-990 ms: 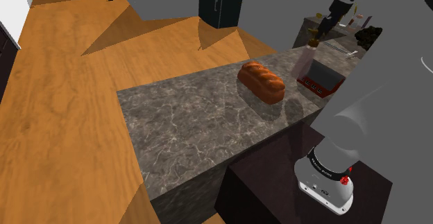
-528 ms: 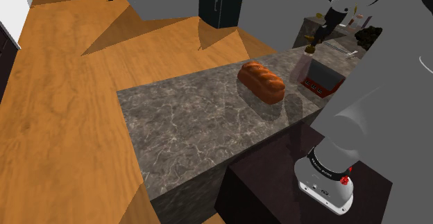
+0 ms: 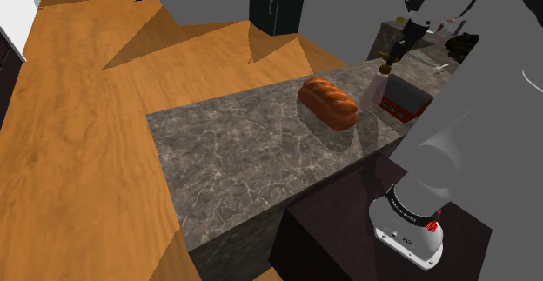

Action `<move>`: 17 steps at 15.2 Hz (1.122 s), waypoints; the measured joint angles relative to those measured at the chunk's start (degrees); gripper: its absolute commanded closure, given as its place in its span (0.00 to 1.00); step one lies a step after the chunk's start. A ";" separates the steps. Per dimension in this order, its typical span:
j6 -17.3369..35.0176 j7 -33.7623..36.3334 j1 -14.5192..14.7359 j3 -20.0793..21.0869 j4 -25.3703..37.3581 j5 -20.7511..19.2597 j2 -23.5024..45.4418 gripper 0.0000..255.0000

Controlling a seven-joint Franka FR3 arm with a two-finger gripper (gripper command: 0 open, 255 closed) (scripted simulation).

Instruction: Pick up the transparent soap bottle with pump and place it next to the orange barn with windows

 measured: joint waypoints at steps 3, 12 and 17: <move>0.10 -0.04 -0.01 -0.02 -0.06 0.03 0.04 1.00; -0.72 0.20 -0.02 0.08 0.42 -0.26 -0.43 0.00; -6.59 1.26 -0.16 0.59 4.15 -1.69 -2.97 0.00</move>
